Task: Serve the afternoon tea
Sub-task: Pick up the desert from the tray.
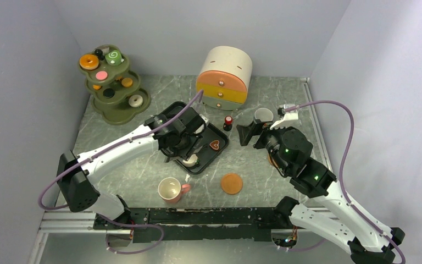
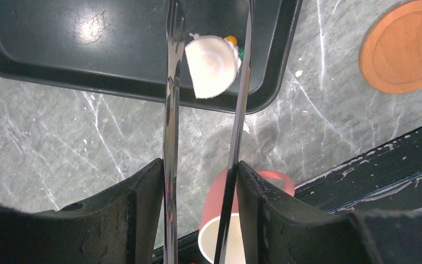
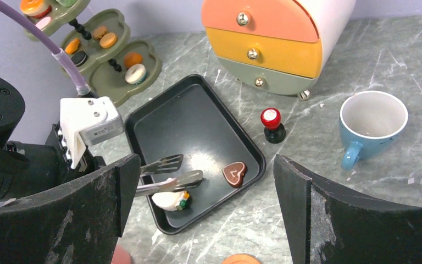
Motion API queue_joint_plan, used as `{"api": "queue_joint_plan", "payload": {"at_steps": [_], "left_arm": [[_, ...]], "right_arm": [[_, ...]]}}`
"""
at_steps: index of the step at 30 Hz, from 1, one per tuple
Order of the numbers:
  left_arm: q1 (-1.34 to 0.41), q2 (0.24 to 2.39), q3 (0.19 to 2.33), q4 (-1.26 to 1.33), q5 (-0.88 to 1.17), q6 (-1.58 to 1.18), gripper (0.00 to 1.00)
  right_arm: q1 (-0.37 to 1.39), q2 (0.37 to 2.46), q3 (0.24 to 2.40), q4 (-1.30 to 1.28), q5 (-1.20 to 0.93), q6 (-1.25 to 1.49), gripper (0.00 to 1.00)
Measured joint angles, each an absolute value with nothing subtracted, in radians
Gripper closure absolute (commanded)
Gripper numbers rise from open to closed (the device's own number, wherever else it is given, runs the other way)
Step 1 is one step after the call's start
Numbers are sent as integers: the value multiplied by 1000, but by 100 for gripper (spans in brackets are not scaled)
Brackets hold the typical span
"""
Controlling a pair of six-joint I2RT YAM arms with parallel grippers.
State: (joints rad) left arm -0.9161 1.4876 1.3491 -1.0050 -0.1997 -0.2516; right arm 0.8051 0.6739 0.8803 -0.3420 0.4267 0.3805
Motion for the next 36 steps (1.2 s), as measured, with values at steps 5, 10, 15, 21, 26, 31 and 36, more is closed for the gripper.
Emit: {"api": "queue_joint_plan", "payload": {"at_steps": [5, 10, 15, 21, 26, 31, 36], "left_arm": [[-926, 1488, 1345, -1028, -231, -270, 44], [-933, 1487, 1317, -1034, -242, -279, 43], [-937, 1487, 1309, -1042, -243, -287, 42], [-942, 1474, 1304, -1044, -242, -289, 43], [-944, 1473, 1295, -1045, -242, -289, 43], [-945, 1477, 1294, -1045, -242, -289, 43], [-949, 1480, 1287, -1045, -239, -293, 43]], "right_arm": [[805, 672, 880, -342, 427, 381, 5], [805, 663, 880, -342, 432, 381, 5], [805, 666, 880, -342, 433, 381, 5], [805, 667, 880, -342, 434, 381, 5], [805, 667, 880, -342, 434, 381, 5], [805, 667, 880, -342, 434, 381, 5], [805, 666, 880, -342, 434, 381, 5]]}}
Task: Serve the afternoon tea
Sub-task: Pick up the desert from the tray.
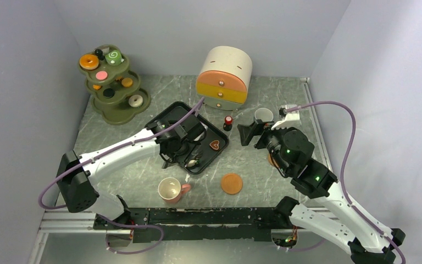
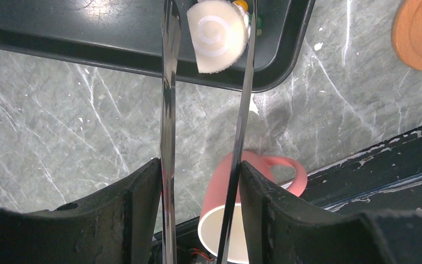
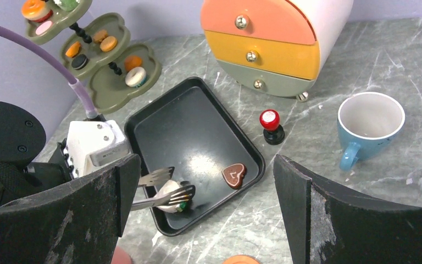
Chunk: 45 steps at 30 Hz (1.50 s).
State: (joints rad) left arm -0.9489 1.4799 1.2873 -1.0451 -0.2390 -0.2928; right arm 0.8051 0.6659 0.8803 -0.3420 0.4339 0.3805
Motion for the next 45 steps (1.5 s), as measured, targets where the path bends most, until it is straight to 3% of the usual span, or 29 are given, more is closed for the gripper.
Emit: {"api": "queue_joint_plan", "payload": {"at_steps": [10, 29, 45], "left_arm": [[-962, 1481, 1287, -1045, -231, -297, 45], [-973, 1500, 1287, -1045, -244, -306, 57], [-939, 1562, 1298, -1001, -381, -308, 58]], "right_arm": [[805, 657, 880, -342, 434, 381, 5], [805, 654, 873, -342, 434, 381, 5], [805, 641, 873, -342, 436, 381, 5]]}}
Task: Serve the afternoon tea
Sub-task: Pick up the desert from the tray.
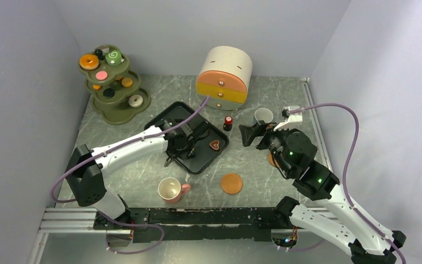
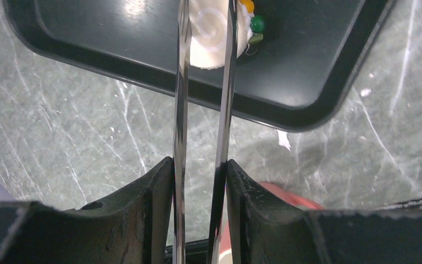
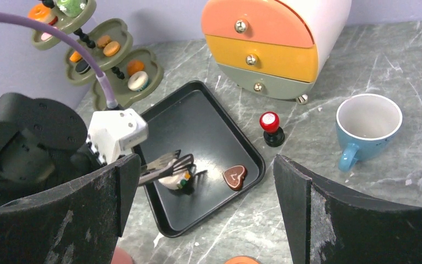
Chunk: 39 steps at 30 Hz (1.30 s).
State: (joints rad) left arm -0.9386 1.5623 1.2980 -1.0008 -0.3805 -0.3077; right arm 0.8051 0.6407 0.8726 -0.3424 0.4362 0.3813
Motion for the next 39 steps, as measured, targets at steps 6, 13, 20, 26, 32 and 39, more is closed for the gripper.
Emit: {"api": "queue_joint_plan", "payload": {"at_steps": [6, 13, 20, 26, 32, 39], "left_arm": [[-836, 1564, 1299, -950, -391, -286, 61], [-690, 1556, 1299, -878, -392, -256, 60], [-634, 1552, 1298, -793, -374, -237, 60], [-634, 1596, 1298, -771, -336, -231, 50], [-634, 1610, 1298, -773, -311, -221, 42], [-634, 1610, 1301, -793, -301, -197, 42]], "right_arm": [[805, 635, 872, -342, 441, 381, 5], [805, 630, 856, -344, 442, 381, 5], [805, 626, 856, -343, 450, 380, 5], [805, 622, 856, -343, 458, 379, 5], [805, 622, 856, -343, 461, 377, 5], [805, 622, 856, -343, 460, 377, 5]]}}
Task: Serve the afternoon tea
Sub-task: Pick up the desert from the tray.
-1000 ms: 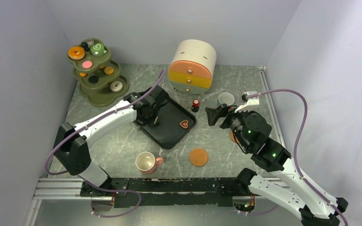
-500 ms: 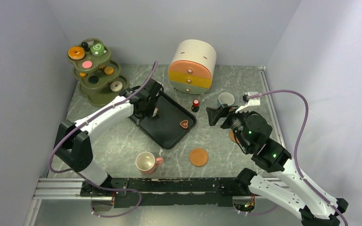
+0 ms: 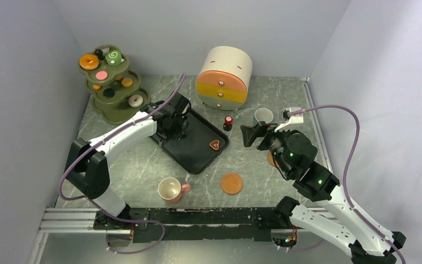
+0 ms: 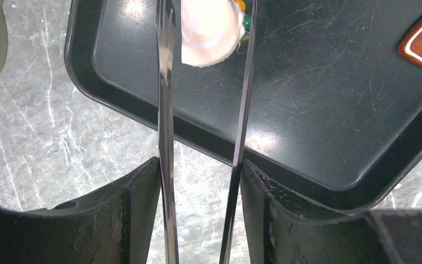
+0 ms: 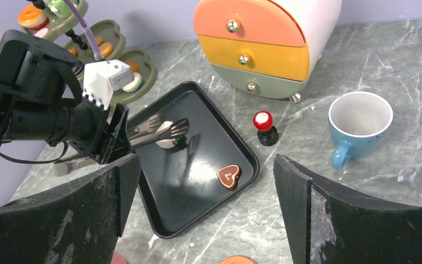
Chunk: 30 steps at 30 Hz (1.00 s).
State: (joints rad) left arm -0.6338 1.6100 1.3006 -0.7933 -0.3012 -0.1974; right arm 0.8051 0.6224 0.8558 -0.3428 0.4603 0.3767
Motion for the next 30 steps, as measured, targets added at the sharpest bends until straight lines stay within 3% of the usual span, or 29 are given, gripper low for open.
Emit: {"api": "queue_joint_plan", "payload": {"at_steps": [30], "left_arm": [[-634, 1573, 1270, -820, -152, -176, 47]], "right_arm": [[805, 649, 856, -330, 452, 377, 5]]}}
